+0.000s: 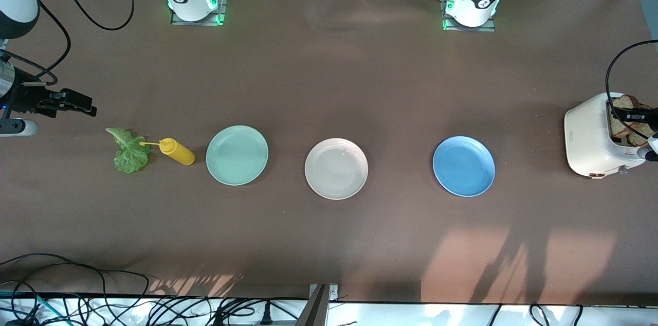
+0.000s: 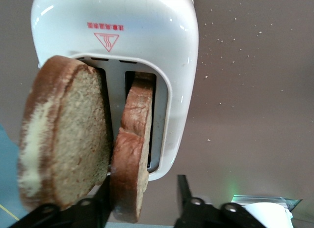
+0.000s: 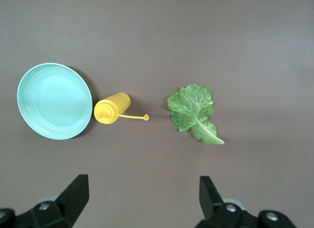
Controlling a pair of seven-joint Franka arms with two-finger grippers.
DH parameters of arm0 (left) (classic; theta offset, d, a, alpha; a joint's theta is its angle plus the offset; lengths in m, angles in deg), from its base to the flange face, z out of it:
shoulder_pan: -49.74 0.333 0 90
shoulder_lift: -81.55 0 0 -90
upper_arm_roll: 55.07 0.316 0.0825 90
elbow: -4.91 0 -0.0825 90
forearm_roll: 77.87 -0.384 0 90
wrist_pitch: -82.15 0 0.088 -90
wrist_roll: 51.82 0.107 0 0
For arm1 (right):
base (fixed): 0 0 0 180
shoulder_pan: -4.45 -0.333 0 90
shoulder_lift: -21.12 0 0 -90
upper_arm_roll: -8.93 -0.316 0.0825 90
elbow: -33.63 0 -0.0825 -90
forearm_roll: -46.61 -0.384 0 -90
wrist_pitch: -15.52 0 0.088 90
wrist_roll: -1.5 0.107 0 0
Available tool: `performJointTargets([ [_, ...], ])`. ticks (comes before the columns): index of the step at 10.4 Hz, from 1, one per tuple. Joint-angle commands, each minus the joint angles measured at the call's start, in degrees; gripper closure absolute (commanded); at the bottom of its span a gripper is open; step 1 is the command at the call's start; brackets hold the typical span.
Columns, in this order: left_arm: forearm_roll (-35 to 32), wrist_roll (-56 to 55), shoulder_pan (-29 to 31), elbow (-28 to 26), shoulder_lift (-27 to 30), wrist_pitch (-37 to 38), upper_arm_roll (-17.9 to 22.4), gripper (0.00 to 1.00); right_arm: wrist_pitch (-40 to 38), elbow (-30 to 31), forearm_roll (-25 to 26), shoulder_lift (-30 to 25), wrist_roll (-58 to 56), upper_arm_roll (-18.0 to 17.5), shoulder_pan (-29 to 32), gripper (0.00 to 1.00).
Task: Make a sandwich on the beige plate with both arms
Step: 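Grasp the bread slice with the left gripper and pull it up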
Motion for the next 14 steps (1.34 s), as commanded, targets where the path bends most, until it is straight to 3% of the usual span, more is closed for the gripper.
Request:
performJointTargets([
  [1,-2.0,1.1,0.4,0.6,0.0,-0.2,-0.5,0.88,-0.9,-1.1,-1.1,0.3,-0.3,-0.2,0.5,0.0],
  [2,-2.0,1.1,0.3,0.8,0.2,-0.2,-0.5,0.98,-0.8,-1.1,-1.0,0.3,-0.3,-0.2,0.5,0.0],
  [3,-2.1,1.2,0.2,1.1,0.5,0.1,-0.6,1.0,-0.8,-1.1,-1.1,0.3,-0.3,-0.2,0.5,0.0],
  [6,-2.1,5.0,-0.2,3.6,3.3,1.4,-1.0,1.0,-0.8,-1.1,-1.0,0.3,-0.3,-0.2,0.5,0.0],
  [9,-0.7,5.3,-2.3,8.3,6.1,9.8,-2.5,1.0,-0.8,-1.1,-1.1,0.3,-0.3,-0.2,0.5,0.0],
  [12,1.6,3.5,-7.6,13.3,6.8,19.0,-4.8,1.0,-0.8,-1.1,-1.1,0.3,-0.3,-0.2,0.5,0.0],
  [14,6.8,-6.0,-12.5,14.2,6.8,20.3,-4.7,1.0,-0.8,-1.1,-1.1,0.3,-0.3,-0.2,0.5,0.0],
])
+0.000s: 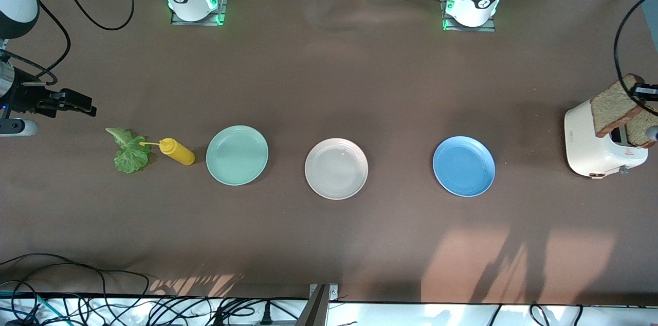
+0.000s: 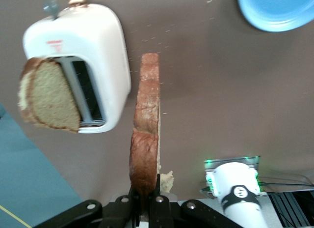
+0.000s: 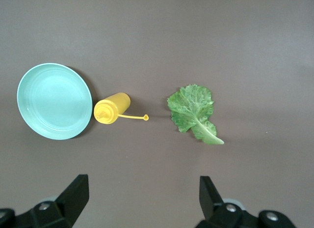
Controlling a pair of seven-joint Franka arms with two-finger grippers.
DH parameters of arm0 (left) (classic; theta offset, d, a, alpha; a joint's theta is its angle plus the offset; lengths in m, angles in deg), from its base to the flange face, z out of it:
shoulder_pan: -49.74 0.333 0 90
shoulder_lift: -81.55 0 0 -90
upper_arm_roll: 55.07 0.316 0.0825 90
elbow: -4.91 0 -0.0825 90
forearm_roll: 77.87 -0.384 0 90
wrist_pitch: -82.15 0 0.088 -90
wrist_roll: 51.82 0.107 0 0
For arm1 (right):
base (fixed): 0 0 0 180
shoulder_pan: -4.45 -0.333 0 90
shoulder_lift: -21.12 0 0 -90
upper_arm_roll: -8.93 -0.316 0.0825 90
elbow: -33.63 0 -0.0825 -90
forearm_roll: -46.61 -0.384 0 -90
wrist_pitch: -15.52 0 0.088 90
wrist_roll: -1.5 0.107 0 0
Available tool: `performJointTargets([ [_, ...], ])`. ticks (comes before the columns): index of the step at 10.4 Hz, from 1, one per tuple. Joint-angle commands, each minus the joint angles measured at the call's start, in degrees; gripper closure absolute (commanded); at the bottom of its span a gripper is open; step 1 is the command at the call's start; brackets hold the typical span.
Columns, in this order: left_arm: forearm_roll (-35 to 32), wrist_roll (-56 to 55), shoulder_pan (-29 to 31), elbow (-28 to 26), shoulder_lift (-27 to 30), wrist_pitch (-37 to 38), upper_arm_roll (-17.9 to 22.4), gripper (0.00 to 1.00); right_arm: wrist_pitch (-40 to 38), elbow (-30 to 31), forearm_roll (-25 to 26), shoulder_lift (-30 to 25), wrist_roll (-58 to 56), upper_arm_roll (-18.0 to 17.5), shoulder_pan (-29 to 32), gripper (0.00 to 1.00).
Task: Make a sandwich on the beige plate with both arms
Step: 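Carry the bread slice with the left gripper over the beige plate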
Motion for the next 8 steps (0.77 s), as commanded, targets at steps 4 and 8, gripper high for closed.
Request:
performJointTargets([
  [4,22.3,-32.3,-11.0,1.6,-2.1,0.1,0.9,1.0,-0.8,-1.1,-1.0,0.3,-0.3,-0.2,0.5,0.0],
  [8,38.0,-47.4,-19.0,0.7,-6.5,-13.6,0.9,1.0,-0.8,-1.1,-1.0,0.4,-0.4,-0.2,0.5,0.0],
])
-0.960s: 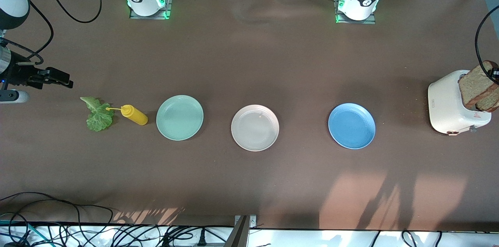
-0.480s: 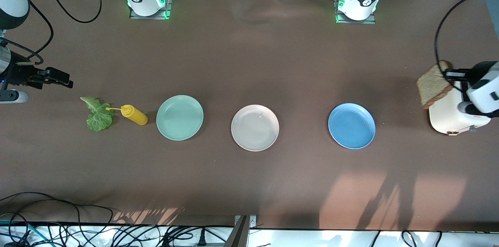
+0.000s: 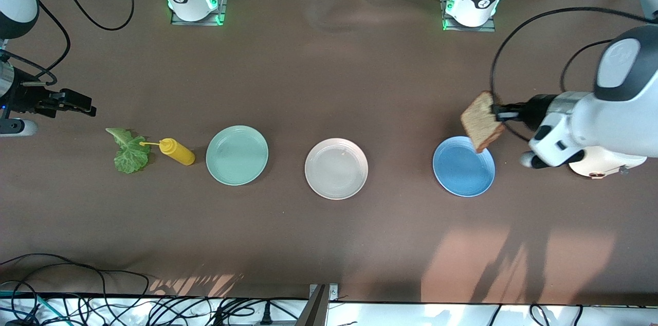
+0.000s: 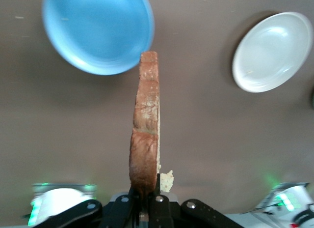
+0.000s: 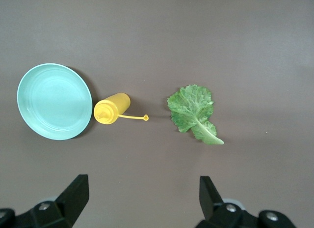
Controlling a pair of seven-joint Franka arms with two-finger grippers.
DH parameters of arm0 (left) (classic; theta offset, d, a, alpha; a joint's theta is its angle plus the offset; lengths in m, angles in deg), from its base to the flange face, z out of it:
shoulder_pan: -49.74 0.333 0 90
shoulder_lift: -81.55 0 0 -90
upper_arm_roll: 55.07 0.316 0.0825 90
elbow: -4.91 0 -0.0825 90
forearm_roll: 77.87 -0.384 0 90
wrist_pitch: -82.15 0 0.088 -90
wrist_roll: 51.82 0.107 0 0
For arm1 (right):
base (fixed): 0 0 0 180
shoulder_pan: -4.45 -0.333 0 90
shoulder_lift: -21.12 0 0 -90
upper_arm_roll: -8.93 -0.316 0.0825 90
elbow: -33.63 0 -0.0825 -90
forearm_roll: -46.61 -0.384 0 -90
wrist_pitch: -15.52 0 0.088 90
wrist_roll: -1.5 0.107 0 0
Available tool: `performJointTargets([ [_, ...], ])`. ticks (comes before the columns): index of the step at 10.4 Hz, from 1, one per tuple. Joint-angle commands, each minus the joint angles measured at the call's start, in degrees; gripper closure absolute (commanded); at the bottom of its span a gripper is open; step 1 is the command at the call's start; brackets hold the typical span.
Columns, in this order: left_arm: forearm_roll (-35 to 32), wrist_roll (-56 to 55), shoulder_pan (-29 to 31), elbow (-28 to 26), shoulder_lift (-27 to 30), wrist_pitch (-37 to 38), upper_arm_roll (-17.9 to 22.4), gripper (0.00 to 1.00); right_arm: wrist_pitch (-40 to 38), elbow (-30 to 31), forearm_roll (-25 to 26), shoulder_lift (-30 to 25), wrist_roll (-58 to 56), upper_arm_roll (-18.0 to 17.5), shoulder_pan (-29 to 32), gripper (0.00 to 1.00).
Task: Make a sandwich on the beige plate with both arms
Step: 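Carry the bread slice with the left gripper over the beige plate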
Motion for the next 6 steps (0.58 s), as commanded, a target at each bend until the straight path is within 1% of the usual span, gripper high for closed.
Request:
performJointTargets([
  [1,8.4,-6.8,-3.7,0.6,-3.5,-8.2,0.9,1.0,-0.8,-1.0,-1.0,0.7,-0.4,-0.2,0.4,0.0],
  [3,12.8,-11.0,-8.2,0.6,-7.2,-18.2,0.9,1.0,-0.8,-1.1,-0.8,0.7,-0.5,-0.2,0.4,0.0],
  [5,17.0,-12.5,-11.8,0.5,-10.6,-30.3,0.9,1.0,-0.9,-1.0,-0.6,0.7,-0.3,-0.5,0.1,0.0],
  [6,19.5,-12.5,-13.7,-1.0,-11.3,-35.5,0.9,1.0,-1.0,-1.1,-0.8,1.1,-0.5,-0.4,0.3,0.0],
])
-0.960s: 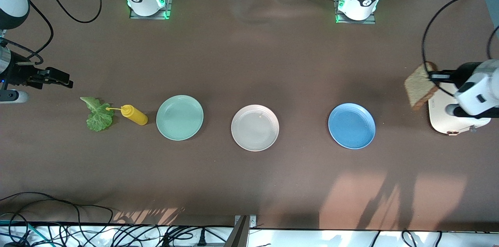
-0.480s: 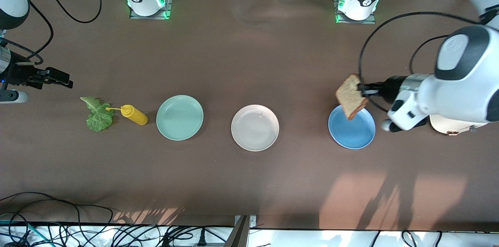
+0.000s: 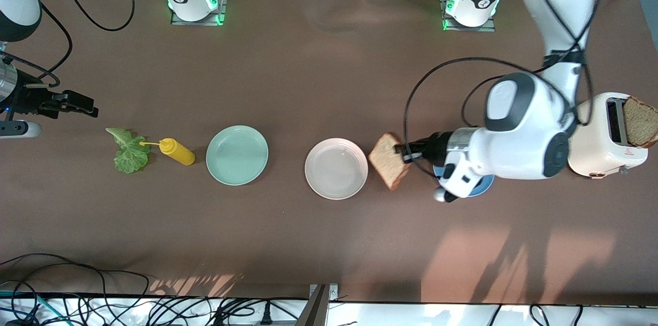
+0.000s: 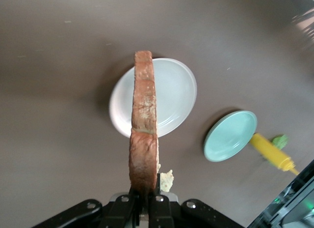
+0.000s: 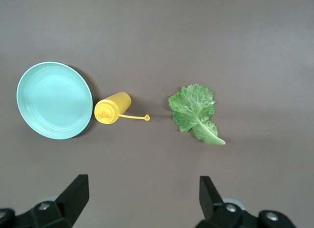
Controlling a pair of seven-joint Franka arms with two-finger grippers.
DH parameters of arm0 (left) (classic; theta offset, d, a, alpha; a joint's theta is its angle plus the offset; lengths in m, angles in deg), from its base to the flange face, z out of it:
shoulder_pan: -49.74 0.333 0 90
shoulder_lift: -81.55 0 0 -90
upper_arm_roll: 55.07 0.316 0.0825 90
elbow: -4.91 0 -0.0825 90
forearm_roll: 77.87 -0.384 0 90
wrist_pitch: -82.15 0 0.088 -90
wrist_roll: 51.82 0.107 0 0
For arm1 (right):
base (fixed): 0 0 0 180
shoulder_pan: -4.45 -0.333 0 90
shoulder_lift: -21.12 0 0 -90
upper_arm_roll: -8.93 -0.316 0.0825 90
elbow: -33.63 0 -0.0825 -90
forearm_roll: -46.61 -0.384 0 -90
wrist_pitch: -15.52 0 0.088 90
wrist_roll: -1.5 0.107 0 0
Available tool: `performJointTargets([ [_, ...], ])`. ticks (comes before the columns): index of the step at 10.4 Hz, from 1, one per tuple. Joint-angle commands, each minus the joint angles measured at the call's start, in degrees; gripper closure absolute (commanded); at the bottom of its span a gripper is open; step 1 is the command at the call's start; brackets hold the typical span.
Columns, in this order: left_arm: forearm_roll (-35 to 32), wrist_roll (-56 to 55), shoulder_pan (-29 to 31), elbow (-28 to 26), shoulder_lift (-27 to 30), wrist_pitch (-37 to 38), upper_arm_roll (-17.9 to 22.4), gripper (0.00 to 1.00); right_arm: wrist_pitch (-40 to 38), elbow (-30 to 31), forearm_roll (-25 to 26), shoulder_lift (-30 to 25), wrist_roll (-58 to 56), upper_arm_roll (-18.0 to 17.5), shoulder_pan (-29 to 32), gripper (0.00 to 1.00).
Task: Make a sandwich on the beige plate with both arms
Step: 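Carry the bread slice with the left gripper over the beige plate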
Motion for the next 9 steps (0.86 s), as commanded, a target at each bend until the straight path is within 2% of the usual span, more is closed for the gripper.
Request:
performJointTargets([
  [1,5.7,-0.9,-4.1,-2.0,-1.5,-10.6,0.9,1.0,-0.9,-1.1,-0.9,0.9,-1.5,-0.1,0.6,0.0],
  [2,6.4,-0.9,-5.8,-2.1,-2.7,-14.9,0.9,1.0,-0.9,-1.0,-0.8,2.1,-3.5,0.0,0.6,0.0],
  [4,6.4,-0.6,-7.4,-2.1,-5.1,-17.7,0.9,1.0,-1.2,-1.8,-1.4,4.1,-11.5,0.1,2.3,0.0],
  [5,6.5,-0.6,-8.3,-2.1,-6.0,-18.1,0.9,1.0,-1.3,-1.8,-2.8,4.1,-12.1,0.1,3.0,0.0],
  [9,6.6,0.0,-9.6,-2.0,-8.0,-18.3,0.9,1.0,-1.3,-1.7,-3.1,4.1,-9.1,0.0,2.8,0.0],
])
